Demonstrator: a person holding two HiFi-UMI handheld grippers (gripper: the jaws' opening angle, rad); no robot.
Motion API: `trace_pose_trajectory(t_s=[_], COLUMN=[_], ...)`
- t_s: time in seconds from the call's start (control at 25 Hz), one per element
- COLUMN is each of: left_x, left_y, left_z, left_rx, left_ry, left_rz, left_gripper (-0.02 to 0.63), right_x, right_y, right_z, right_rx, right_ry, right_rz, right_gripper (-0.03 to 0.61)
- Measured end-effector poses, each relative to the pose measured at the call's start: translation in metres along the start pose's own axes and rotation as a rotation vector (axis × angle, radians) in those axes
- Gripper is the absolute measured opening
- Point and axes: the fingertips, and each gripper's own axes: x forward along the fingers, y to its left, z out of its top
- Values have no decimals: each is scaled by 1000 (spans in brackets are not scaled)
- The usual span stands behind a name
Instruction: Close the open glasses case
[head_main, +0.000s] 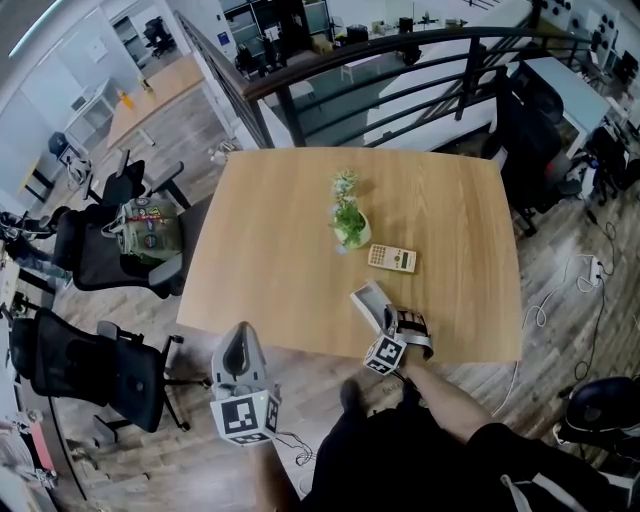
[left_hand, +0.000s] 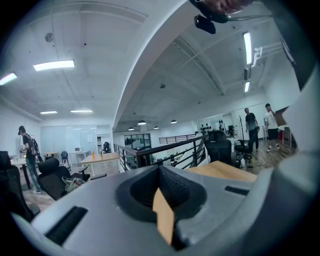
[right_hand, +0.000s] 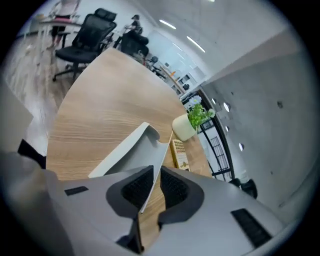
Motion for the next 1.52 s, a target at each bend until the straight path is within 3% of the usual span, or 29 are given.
trace_pose_trajectory(t_s=[0.2,0.48,0.92,1.16,1.24,1.32,1.52], left_x=[-2,-3,0,4,4,3,2], left_y=[3,5,3,-4,-4,-4,-3], left_z=[-1,-3,-5,-6,-5,-4,-6], left_rx=[4,8,2,2,1,3,2], left_ry=[5,15,11,8,7,5,8], left_rz=[2,0,-13,-32,-34,-33,-29], left_gripper=[0,0,0,0,-2,0,0], right_x=[-8,-15,-21,-26,-26,-26,-29], right_y=[20,42,47,74,80,77,71], right_z=[12,19,28,37,37,38,40], right_rx=[-200,-237,8,38,48,81,221], right_ry=[14,-7,-78,-108,-99,-97,-137], right_rz=[-71,-16,162,340,366,378,424], right_gripper=[75,109,125,173,162,109,95])
